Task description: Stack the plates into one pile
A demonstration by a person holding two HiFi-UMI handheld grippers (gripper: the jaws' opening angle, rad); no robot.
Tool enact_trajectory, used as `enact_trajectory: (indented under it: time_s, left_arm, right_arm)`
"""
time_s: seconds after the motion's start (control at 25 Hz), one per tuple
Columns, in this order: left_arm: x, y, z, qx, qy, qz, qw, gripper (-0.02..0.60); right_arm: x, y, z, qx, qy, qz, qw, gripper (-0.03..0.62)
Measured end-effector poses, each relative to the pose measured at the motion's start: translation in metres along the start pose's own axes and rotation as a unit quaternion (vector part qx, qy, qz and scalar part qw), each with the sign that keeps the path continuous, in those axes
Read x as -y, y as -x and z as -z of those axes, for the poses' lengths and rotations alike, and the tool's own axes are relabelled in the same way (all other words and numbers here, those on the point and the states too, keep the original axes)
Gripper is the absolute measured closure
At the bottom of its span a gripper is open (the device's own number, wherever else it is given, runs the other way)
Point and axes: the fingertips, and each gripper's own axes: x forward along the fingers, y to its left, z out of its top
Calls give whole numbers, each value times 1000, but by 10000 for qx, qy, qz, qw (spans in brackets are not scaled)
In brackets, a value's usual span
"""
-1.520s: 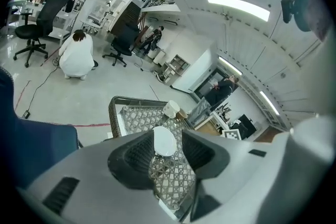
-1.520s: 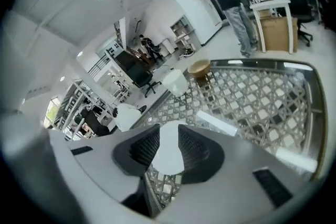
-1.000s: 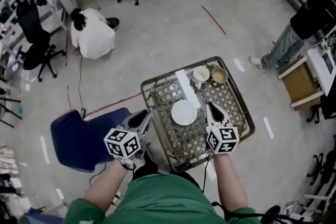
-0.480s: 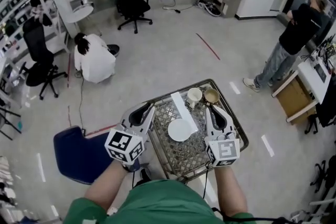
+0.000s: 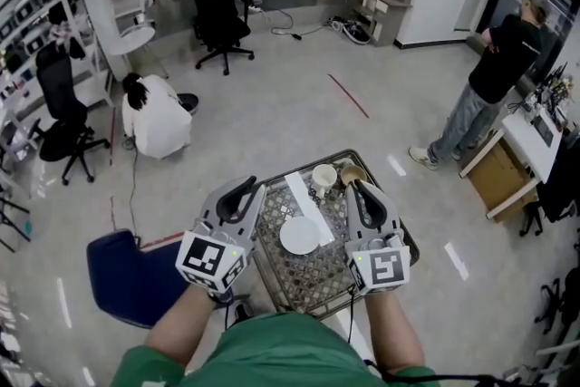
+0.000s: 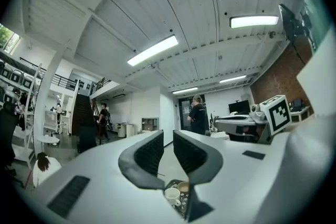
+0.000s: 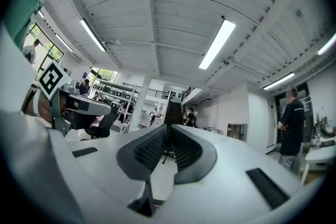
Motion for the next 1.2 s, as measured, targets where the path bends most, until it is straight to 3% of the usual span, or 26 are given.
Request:
enact_trajectory:
  time_s: [0.52,1.2]
  left_arm:
    - [-9,9,-1,-121,-192,-317,9992,511]
    - [-14,8,5,-274,-256,-395,9985,511]
  right_arm:
    - [-1,-10,-5,201,-38,-99,9997,548]
    - [0,-11,1,149,-108,-146,9997,560]
